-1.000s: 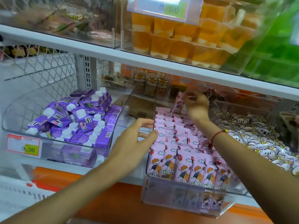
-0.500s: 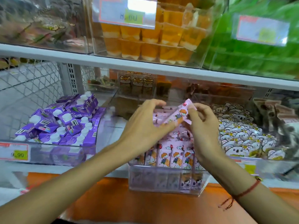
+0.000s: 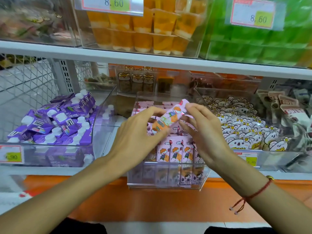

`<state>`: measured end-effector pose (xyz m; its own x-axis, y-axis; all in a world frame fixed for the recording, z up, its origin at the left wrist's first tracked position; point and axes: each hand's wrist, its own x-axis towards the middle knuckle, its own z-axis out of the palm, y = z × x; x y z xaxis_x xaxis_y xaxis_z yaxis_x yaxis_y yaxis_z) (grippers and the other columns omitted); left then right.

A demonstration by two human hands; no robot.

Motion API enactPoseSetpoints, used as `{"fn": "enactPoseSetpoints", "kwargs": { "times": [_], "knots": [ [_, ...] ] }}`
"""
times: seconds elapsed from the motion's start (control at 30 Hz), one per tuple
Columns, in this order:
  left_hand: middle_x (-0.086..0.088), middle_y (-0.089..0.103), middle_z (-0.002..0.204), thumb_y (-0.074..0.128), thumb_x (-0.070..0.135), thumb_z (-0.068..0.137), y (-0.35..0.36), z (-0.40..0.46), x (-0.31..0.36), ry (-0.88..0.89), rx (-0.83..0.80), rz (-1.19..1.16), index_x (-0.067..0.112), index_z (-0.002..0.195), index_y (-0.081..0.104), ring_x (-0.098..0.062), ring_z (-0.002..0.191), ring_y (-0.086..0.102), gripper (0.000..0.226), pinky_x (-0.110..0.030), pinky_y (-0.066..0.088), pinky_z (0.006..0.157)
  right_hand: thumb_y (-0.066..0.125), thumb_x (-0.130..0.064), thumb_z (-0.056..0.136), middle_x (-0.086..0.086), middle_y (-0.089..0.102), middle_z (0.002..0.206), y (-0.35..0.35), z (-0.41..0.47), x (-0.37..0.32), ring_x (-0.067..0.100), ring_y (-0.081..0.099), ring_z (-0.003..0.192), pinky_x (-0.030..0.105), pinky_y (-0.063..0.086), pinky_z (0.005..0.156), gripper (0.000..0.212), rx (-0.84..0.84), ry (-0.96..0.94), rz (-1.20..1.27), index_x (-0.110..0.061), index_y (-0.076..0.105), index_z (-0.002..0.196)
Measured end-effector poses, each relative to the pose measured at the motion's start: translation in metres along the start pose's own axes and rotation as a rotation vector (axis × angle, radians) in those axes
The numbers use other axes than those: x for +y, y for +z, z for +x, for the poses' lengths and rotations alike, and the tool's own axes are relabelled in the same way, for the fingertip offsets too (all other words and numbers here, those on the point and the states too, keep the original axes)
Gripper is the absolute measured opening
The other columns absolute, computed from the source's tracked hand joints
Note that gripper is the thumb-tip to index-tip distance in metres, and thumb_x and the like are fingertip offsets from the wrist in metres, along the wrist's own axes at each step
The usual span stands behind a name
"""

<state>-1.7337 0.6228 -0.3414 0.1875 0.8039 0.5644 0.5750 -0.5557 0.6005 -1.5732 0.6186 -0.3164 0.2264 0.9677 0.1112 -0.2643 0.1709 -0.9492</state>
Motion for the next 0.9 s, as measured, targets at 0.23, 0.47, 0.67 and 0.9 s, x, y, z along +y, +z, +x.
{"fn": "enactPoseSetpoints", "kwargs": {
  "times": [0.23,0.47,0.67,0.9],
  "knots": [
    [0.028,0.06,0.114,0.054,0.053,0.088,0.0,0.0,0.004,0.024,0.053,-0.15,0.038,0.112,0.049,0.01,0.108,0.054,0.029,-0.017,0.047,0.09,0.056,-0.019,0.094,-0.003,0.07,0.115,0.007,-0.01,0.004,0.006,0.064,0.107,0.02,0.051,0.092,0.027,-0.301,-0.094,-0.172,-0.014,0.061,0.12],
    [0.022,0.056,0.11,0.076,0.035,0.078,0.001,-0.001,0.002,0.103,0.078,-0.031,0.033,0.114,0.051,0.002,0.101,0.054,0.044,-0.016,0.044,0.077,0.072,-0.017,0.081,0.013,0.069,0.105,0.009,-0.009,0.007,0.018,0.069,0.092,0.028,0.057,0.082,0.034,-0.139,-0.166,-0.187,-0.005,0.059,0.11],
    [0.029,0.058,0.117,0.061,0.04,0.09,-0.003,0.001,0.0,0.04,0.028,-0.257,0.036,0.122,0.045,0.011,0.107,0.055,0.036,-0.009,0.046,0.083,0.059,-0.01,0.092,0.003,0.066,0.12,0.007,-0.007,0.004,0.011,0.062,0.111,0.028,0.05,0.097,0.036,-0.313,-0.193,-0.253,-0.012,0.054,0.127],
    [0.023,0.058,0.123,0.058,0.025,0.093,-0.003,0.003,0.001,-0.027,-0.056,-0.365,0.032,0.128,0.049,0.008,0.114,0.053,0.036,-0.01,0.046,0.09,0.069,-0.015,0.084,0.0,0.071,0.105,0.004,-0.007,0.005,0.01,0.068,0.098,0.023,0.054,0.087,0.035,-0.223,-0.227,-0.278,-0.016,0.059,0.118]
  ]
}}
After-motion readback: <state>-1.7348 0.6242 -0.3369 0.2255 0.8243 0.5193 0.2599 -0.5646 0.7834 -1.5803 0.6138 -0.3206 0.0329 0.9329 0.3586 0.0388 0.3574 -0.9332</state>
